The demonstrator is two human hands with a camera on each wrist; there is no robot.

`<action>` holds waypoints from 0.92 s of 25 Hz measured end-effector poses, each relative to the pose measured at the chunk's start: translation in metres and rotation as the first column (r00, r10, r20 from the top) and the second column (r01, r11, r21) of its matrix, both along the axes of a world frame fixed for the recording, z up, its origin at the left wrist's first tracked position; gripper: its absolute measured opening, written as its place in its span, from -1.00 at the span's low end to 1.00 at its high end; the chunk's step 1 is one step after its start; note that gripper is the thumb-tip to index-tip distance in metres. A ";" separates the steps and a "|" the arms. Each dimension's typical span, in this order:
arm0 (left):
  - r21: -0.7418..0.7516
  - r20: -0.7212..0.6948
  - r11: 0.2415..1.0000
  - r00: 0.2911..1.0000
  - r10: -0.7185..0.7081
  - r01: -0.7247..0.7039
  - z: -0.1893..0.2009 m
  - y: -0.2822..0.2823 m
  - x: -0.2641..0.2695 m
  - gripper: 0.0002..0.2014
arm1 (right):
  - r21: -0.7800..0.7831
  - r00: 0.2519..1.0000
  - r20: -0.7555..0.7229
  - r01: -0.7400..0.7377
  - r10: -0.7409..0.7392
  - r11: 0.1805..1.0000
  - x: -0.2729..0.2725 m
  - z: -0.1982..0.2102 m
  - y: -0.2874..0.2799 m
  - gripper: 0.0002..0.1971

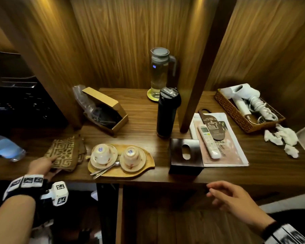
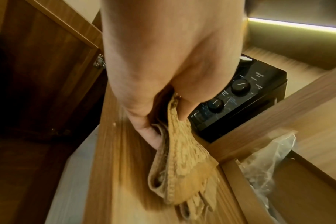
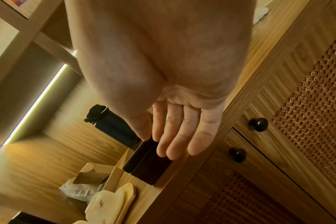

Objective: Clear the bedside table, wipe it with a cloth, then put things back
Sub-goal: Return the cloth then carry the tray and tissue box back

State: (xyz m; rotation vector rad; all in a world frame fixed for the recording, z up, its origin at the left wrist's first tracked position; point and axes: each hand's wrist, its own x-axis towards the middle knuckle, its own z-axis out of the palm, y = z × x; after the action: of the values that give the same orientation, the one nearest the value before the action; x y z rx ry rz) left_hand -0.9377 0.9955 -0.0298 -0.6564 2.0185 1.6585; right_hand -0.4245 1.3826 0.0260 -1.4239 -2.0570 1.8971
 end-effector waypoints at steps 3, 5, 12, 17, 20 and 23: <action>-0.342 -0.121 0.933 0.979 -0.162 0.112 -0.003 -0.022 0.001 -0.63 | 0.029 0.994 -0.029 0.107 -0.106 0.994 -0.008 -0.005 0.014 -0.90; -0.615 -0.203 0.781 0.935 -0.289 0.108 0.014 -0.018 0.022 -0.45 | 0.066 0.987 -0.051 0.157 -0.154 0.985 -0.015 -0.011 0.026 -0.92; -0.349 -0.319 0.595 0.505 -0.802 0.724 0.071 0.159 0.234 -0.73 | 0.027 0.998 -0.033 0.046 -0.046 0.999 -0.056 -0.030 0.049 -0.85; -0.090 -0.218 0.545 0.517 -0.828 0.834 0.032 0.261 0.281 -0.67 | 0.035 0.998 0.051 -0.041 0.039 0.999 -0.070 -0.040 0.045 -0.56; 0.009 -0.187 0.614 0.604 -0.774 0.789 -0.012 0.279 0.275 -0.45 | -0.002 0.997 0.058 -0.047 0.047 0.999 -0.076 -0.047 0.042 -0.34; 0.067 -0.179 0.668 0.668 -0.722 0.741 -0.012 0.287 0.278 -0.54 | -0.089 0.999 0.038 0.022 -0.019 0.996 -0.084 -0.087 0.048 0.01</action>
State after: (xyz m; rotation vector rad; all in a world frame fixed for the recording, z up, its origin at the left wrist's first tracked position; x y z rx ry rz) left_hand -0.6596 1.2821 -0.0419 0.3353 1.8534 1.3174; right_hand -0.5087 1.4307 -0.0610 -1.5032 -1.9886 1.9935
